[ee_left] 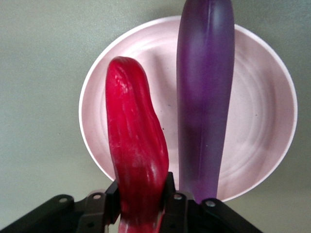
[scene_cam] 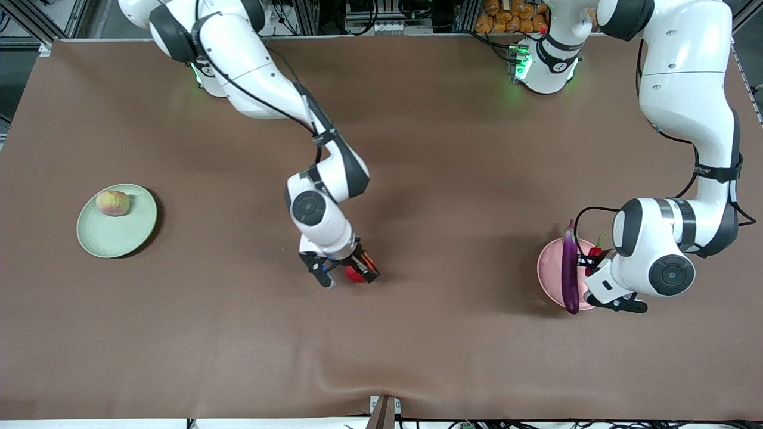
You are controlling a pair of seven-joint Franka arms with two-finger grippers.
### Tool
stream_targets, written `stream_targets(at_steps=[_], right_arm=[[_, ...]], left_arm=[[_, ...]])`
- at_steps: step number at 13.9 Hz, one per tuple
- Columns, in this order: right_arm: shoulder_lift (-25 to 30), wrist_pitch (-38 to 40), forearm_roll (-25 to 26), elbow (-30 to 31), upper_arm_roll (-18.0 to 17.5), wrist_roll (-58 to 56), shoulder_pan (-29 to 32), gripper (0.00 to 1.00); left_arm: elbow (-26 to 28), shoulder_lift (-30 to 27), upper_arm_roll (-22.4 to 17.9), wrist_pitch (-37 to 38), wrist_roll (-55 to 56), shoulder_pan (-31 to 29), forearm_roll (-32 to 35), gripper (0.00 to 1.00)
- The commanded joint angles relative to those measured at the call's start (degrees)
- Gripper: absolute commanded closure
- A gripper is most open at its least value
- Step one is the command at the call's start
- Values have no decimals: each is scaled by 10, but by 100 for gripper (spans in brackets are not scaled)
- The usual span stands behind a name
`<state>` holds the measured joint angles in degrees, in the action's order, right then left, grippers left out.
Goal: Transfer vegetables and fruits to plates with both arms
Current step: 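Place the chili on the pink plate while the right gripper places the apple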
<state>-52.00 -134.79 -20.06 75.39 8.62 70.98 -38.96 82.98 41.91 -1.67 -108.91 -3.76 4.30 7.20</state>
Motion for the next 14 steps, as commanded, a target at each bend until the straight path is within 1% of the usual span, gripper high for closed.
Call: stream_targets(at_steps=[1,2,4,5,6,7,9,10,12,14], right_arm=[[52,124,-4,-9,-25,-42,63,100],[79,177,-4,-6,-26,-75,85,100],[112,300,-4,-2,-25,-146,131,100],[130,345,-4,4,-24,-178,157,100],[152,373,-1,26,-23,-220,183,100],[177,383,2,62,-21,-273,208,100],[225,378,12,150,-19,-413,264,100],[239,378,39,174,-11,-487,288,100],[241,395,97,181,4,-583,333,100],[237,398,135,191,5,-653,387,100]], left_arm=[[3,-3,3,-5,-7,3,12,0],[3,-3,2,-5,-6,4,12,0],[5,-7,3,-4,-2,5,12,0],[9,-10,3,-4,-1,5,12,0],[10,-14,3,-1,2,5,12,0],[12,-19,3,3,6,7,12,0],[17,-32,5,11,36,16,12,0],[20,-41,4,12,64,26,12,0],[39,-67,5,12,102,33,12,0],[69,-100,5,12,122,43,12,0]])
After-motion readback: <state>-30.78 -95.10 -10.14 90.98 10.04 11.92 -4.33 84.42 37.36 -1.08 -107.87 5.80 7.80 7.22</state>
